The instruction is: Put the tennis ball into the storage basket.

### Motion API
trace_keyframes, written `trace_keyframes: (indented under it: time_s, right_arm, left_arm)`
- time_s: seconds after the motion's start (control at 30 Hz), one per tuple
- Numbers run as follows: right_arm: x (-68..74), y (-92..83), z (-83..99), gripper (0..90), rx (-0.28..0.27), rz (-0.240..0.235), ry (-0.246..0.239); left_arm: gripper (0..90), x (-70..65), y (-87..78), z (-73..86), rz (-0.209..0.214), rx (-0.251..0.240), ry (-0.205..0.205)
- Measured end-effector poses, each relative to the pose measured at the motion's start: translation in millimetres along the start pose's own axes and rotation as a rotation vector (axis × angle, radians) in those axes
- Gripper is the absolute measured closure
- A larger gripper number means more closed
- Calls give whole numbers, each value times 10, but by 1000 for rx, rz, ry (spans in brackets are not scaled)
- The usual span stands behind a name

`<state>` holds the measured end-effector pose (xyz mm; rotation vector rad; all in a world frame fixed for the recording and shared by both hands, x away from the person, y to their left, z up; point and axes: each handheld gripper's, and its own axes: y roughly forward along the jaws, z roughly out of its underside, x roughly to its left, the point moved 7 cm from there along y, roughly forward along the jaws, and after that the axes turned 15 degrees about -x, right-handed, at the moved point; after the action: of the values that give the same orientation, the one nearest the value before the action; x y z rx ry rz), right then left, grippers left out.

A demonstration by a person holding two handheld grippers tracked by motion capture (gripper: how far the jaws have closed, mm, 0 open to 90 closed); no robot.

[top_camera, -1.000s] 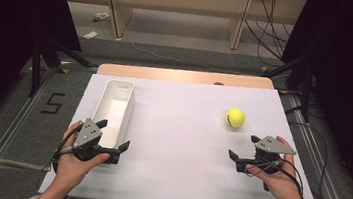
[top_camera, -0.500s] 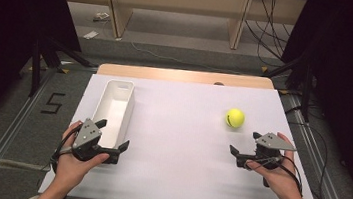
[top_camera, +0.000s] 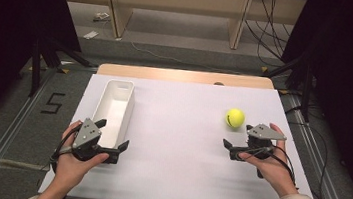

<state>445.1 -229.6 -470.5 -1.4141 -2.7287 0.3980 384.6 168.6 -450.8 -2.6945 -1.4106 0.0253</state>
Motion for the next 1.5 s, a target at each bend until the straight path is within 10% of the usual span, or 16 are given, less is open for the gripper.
trace_keyframes:
  time_s: [1.5]
  right_arm:
    - [-450,466,62,44,54,131,53]
  left_arm:
    - [0,7,-3,-16,-6,-8,0]
